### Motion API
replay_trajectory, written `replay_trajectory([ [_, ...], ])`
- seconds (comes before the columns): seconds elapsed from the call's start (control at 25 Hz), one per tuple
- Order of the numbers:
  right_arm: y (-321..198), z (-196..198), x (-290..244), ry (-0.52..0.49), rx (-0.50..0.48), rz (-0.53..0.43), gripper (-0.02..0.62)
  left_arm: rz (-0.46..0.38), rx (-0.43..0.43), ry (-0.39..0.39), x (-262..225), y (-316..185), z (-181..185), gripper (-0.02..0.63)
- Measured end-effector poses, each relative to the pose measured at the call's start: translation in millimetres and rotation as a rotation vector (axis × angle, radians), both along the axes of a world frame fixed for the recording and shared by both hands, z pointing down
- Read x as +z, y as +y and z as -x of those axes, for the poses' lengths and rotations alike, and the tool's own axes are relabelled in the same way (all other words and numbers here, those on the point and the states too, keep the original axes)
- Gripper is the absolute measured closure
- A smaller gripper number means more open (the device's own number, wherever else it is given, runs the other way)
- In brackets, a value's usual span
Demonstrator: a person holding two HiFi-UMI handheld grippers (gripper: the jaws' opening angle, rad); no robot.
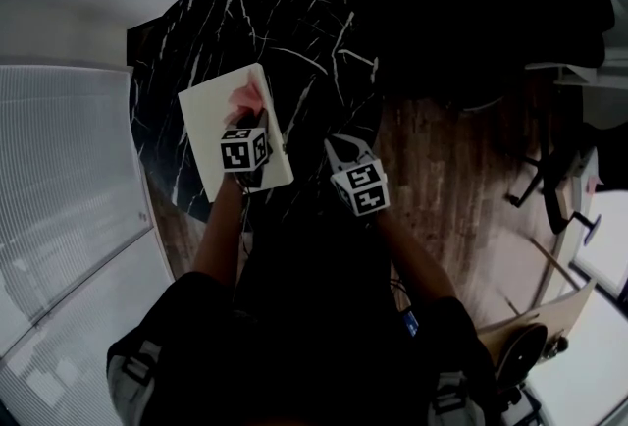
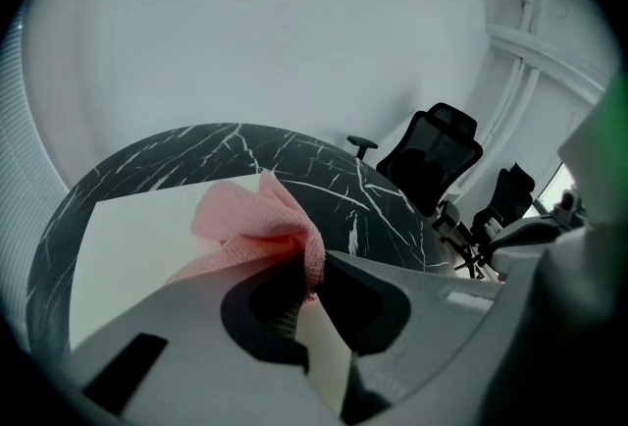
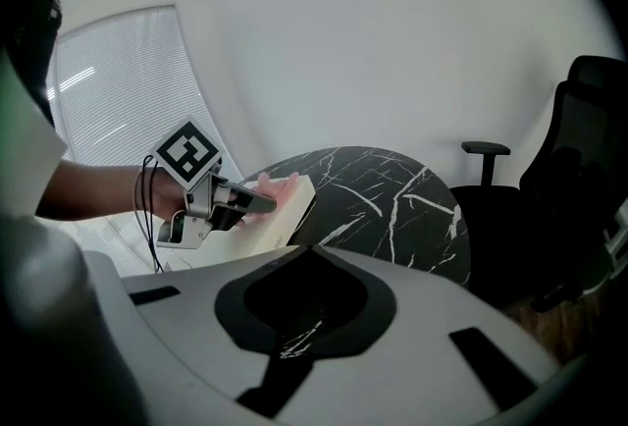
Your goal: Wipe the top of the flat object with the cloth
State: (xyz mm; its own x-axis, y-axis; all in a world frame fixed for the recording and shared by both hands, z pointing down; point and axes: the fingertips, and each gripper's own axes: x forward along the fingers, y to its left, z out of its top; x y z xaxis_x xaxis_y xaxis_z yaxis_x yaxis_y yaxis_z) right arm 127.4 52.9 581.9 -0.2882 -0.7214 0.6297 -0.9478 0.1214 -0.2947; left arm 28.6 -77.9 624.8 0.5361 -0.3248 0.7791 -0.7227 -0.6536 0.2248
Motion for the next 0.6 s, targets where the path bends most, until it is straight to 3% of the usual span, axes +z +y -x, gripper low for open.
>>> replay_trajectory([
  [0.36, 8, -20, 7, 0.022, -0.006, -0.022, 0.6, -0.003, 0.023, -0.024, 4, 10, -17, 0.586],
  [0.6, 4, -21, 7, 0.013, -0.029, -0.028, 0.6, -0.045, -0.035, -0.009, -16, -3, -4, 0.586],
])
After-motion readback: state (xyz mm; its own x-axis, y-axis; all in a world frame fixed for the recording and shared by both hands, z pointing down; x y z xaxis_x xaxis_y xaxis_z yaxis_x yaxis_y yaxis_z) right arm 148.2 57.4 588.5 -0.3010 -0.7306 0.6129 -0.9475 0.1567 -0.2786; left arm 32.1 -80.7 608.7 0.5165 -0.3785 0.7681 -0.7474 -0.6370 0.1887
